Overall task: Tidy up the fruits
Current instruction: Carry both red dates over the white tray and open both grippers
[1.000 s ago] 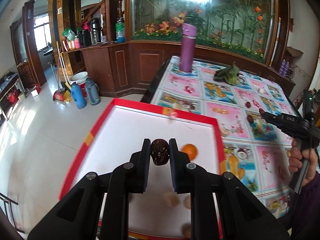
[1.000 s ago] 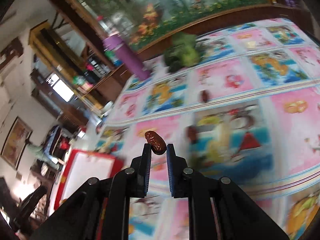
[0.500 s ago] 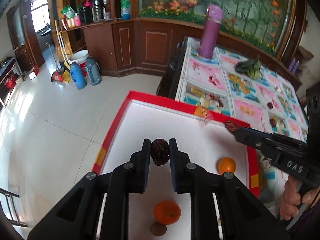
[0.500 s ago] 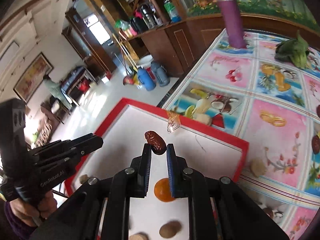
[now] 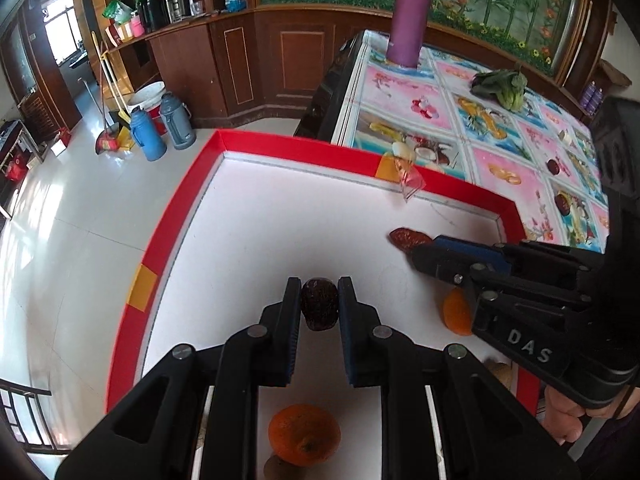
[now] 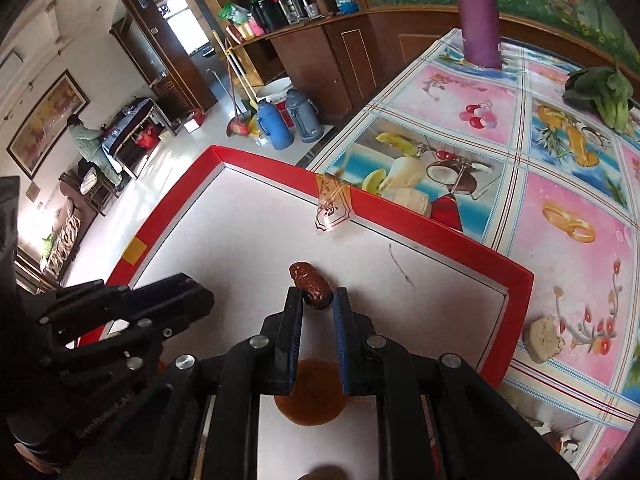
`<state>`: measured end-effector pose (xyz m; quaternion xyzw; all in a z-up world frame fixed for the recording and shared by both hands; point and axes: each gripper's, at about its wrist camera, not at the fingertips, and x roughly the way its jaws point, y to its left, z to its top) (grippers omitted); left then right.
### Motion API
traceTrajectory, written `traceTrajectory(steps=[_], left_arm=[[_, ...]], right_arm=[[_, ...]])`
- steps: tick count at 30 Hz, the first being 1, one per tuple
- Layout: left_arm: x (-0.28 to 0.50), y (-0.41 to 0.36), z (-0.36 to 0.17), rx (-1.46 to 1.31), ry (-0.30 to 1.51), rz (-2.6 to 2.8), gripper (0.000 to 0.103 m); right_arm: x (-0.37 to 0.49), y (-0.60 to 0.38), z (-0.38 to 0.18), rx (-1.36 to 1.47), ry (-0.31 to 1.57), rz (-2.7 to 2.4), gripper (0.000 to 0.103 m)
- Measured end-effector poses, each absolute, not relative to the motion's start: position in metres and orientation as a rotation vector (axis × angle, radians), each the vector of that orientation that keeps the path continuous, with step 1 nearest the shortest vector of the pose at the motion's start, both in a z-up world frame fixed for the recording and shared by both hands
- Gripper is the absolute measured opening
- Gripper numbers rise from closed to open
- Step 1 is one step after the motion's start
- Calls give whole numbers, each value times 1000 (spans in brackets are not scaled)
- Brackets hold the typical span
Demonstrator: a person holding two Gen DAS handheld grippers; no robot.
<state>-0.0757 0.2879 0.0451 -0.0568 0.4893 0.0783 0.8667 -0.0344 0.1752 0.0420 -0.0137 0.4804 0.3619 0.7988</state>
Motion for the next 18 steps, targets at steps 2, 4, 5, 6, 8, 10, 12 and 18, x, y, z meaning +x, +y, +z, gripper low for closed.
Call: traceTrajectory(steps=[2, 4, 5, 6, 8, 10, 12, 18], left_arm=[[-75, 288, 40, -119, 1040, 172, 20], [-75, 288, 39, -121, 1040, 179, 20], [-75, 287, 39, -114, 1044, 183, 20], [-75, 286, 40, -110, 1045, 186, 20], [-74, 287, 40, -111, 1048, 193, 20], [-75, 287, 40, -105, 1049, 194, 21], [-75, 286, 39, -101, 1049, 194, 21], [-86, 285, 50, -95, 1001, 223, 47]], right_arm=[[-33, 176, 41, -27, 1035, 778, 14], [-33, 176, 40, -29, 1039, 780, 14], [-33, 178, 40, -32, 1044, 781, 15], [-33, 178, 40, -33, 1042, 780, 15], [-33, 179, 39, -40, 1037, 779, 15], [-33, 179, 38, -31, 1038, 779, 15], [-31, 179, 38, -19, 1042, 787, 16], [-29, 153, 48, 96, 1020, 881, 37]])
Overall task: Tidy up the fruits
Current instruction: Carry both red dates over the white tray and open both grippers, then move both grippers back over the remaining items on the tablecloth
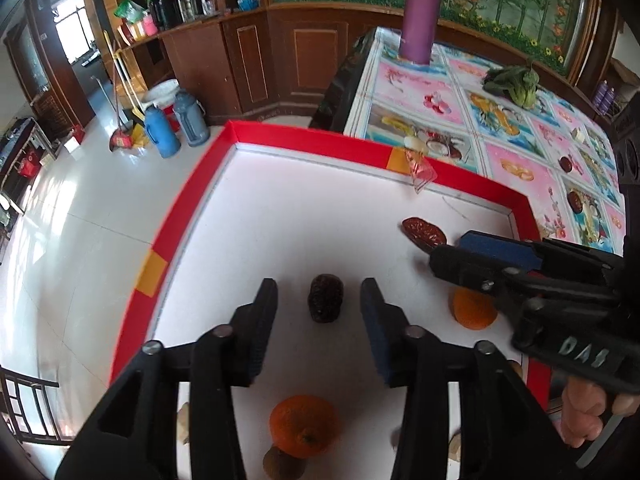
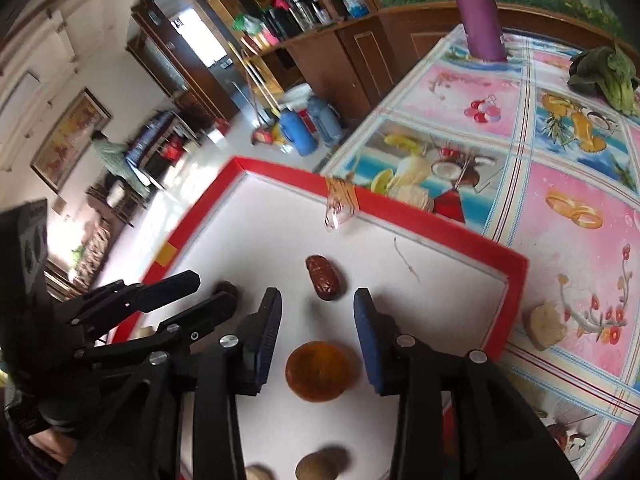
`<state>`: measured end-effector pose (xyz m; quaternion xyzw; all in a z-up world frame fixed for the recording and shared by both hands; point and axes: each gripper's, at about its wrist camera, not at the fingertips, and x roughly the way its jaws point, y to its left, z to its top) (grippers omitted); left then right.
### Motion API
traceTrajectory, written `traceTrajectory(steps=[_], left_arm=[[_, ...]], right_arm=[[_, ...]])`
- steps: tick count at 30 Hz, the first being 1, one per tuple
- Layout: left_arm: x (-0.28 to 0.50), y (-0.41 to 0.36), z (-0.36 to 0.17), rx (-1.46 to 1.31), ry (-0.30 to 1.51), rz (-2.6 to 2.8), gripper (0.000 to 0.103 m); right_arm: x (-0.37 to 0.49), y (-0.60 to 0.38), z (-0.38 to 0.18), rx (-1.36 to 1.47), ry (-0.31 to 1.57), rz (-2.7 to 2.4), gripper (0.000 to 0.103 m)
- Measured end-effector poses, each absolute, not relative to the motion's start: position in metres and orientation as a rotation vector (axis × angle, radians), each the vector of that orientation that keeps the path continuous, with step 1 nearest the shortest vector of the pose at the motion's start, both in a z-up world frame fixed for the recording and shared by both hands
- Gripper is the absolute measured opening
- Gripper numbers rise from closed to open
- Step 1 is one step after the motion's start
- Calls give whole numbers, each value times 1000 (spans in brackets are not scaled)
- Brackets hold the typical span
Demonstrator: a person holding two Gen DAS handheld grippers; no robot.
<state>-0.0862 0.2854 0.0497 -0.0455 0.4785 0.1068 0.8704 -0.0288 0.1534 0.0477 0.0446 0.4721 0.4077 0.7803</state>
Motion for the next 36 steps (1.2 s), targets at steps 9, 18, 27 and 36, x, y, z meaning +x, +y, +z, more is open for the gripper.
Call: traceTrajectory(steps=[9, 18, 27, 36], left_arm=[[-129, 267, 85, -87, 866, 258, 57], [-113, 177, 106, 17, 825, 73, 58], [-97, 116, 93, 83, 861, -34, 58], [-73, 100, 67, -56, 933, -169, 57]], right_arm=[[6, 15, 68, 292, 865, 744, 37], [38, -93, 53, 408, 872, 479, 39], [38, -72, 46, 289, 914, 474, 37], [37, -78, 46, 287, 910, 443, 37]])
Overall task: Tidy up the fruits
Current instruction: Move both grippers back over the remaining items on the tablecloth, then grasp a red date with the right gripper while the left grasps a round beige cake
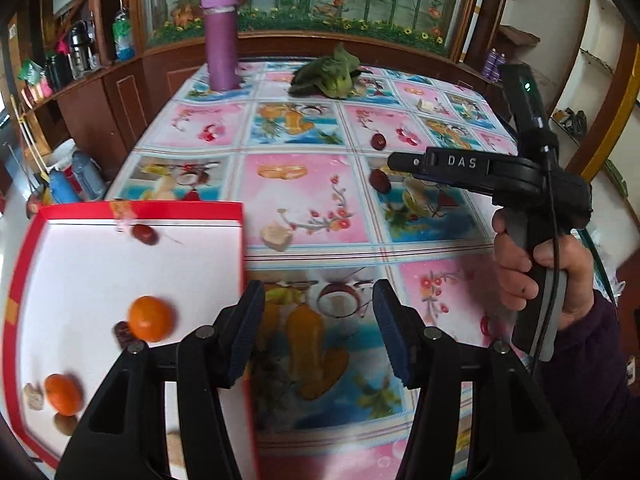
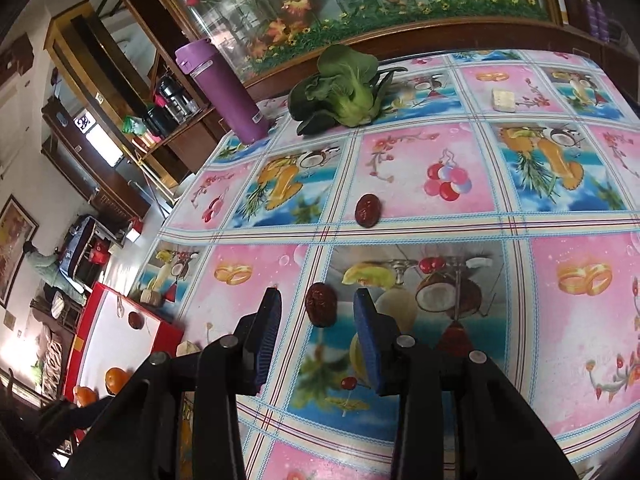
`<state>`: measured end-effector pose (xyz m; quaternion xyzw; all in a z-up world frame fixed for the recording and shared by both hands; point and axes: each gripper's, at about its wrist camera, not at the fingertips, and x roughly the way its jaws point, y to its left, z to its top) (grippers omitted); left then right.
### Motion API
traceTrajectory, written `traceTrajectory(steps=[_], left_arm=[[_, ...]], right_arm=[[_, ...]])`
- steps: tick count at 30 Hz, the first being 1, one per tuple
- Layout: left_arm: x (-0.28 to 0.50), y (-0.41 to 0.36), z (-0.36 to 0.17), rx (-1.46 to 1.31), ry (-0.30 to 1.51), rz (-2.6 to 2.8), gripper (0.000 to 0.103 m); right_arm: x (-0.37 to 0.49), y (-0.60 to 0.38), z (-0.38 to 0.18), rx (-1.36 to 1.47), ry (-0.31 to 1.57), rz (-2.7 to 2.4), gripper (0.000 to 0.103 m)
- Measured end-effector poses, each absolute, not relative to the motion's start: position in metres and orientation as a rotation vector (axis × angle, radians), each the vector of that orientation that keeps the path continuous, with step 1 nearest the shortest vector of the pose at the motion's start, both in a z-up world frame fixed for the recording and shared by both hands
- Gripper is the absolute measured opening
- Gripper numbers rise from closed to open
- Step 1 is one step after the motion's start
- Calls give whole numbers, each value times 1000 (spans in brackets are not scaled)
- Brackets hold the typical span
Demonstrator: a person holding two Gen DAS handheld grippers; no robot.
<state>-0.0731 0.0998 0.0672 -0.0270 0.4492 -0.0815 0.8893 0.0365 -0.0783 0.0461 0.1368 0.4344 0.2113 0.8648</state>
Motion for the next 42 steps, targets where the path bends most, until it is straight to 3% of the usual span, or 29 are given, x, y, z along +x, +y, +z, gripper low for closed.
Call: traceTrajectory(steps=[11, 34, 42], left_arm=[[-24, 106, 27, -150, 1007, -155, 57], [10, 77, 19, -16, 993, -192, 56], [5, 80, 19, 2, 993, -171, 56]], right_arm=[[42, -85, 47, 349, 925, 426, 37], [52, -92, 37, 425, 972, 450, 37], [48, -70, 37, 315, 964, 444, 37]])
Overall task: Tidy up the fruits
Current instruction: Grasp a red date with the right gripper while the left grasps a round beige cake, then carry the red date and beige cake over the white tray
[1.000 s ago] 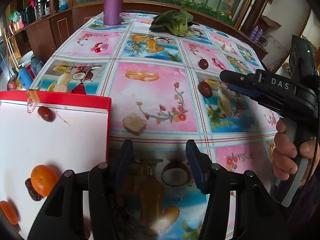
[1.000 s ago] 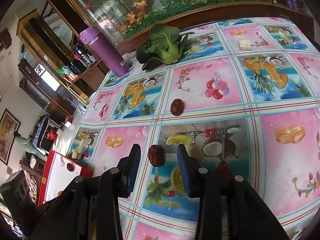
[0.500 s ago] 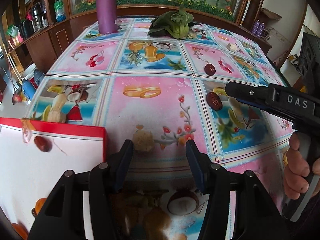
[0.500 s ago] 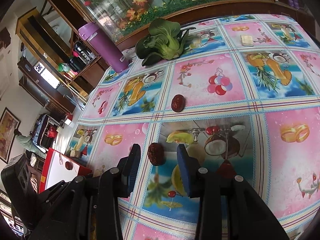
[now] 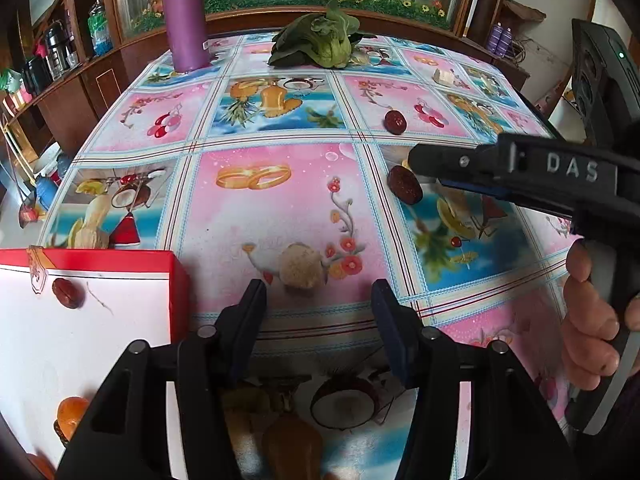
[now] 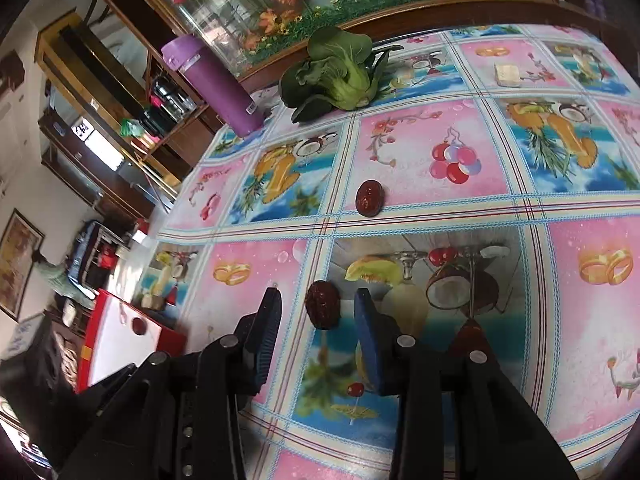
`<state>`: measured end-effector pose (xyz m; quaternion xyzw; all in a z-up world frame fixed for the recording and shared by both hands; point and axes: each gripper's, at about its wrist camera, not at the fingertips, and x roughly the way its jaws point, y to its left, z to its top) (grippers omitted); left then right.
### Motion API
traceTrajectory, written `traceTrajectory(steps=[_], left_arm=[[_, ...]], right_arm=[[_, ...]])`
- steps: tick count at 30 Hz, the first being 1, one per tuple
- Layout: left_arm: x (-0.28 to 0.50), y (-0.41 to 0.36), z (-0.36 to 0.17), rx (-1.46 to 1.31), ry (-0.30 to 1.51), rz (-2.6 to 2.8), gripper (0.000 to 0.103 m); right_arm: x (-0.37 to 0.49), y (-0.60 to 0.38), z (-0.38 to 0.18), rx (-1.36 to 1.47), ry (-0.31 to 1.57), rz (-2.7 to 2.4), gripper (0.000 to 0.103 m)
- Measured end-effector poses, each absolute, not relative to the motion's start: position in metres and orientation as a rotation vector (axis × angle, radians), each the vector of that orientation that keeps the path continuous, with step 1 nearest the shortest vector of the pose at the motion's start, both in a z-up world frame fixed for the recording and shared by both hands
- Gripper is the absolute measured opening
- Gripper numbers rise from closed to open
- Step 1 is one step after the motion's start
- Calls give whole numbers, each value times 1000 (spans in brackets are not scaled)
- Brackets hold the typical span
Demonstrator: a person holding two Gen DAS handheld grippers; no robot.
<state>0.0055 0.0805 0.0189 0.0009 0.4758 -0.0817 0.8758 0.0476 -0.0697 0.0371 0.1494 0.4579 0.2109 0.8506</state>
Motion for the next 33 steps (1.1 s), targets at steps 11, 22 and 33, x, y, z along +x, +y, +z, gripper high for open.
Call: traceTrajectory(steps=[11, 22, 33], left_arm=[[14, 78, 19, 8, 990, -161, 32], [14, 72, 19, 29, 987, -144, 24], [-14, 74, 43, 10, 911, -106, 24]], right_arm=[[42, -44, 30, 118, 948, 386, 16], [40, -43, 30, 118, 955, 382, 16], [33, -49, 41, 161, 914, 396, 16]])
